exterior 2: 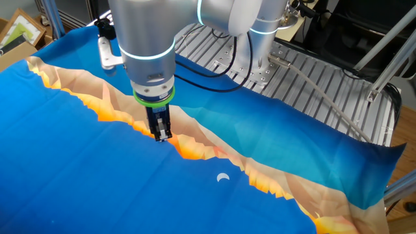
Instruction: Approach and touch the side of the small block
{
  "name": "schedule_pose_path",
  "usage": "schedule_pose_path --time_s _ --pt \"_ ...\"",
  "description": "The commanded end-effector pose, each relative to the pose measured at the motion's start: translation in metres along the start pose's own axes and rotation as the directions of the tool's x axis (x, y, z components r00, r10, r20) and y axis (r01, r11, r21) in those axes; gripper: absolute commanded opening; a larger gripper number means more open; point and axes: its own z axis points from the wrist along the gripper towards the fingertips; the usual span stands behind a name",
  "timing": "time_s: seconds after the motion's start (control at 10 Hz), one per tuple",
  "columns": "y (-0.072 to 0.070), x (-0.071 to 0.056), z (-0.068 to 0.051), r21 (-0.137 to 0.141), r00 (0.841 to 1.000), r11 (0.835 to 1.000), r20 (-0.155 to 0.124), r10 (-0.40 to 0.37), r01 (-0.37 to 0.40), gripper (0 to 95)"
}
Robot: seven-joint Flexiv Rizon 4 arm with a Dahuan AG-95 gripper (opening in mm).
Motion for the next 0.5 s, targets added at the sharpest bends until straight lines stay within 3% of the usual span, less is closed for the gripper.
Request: schedule_pose_path --time_s 0.1,0.5 --pt "0.0022 -0.0017 0.0003 0.016 1.0 1.0 -0.02 0.013 -0.012 0.0" --pt "0.0022 -0.0017 0.0003 0.027 0.999 1.0 -0.036 0.012 -0.011 0.0"
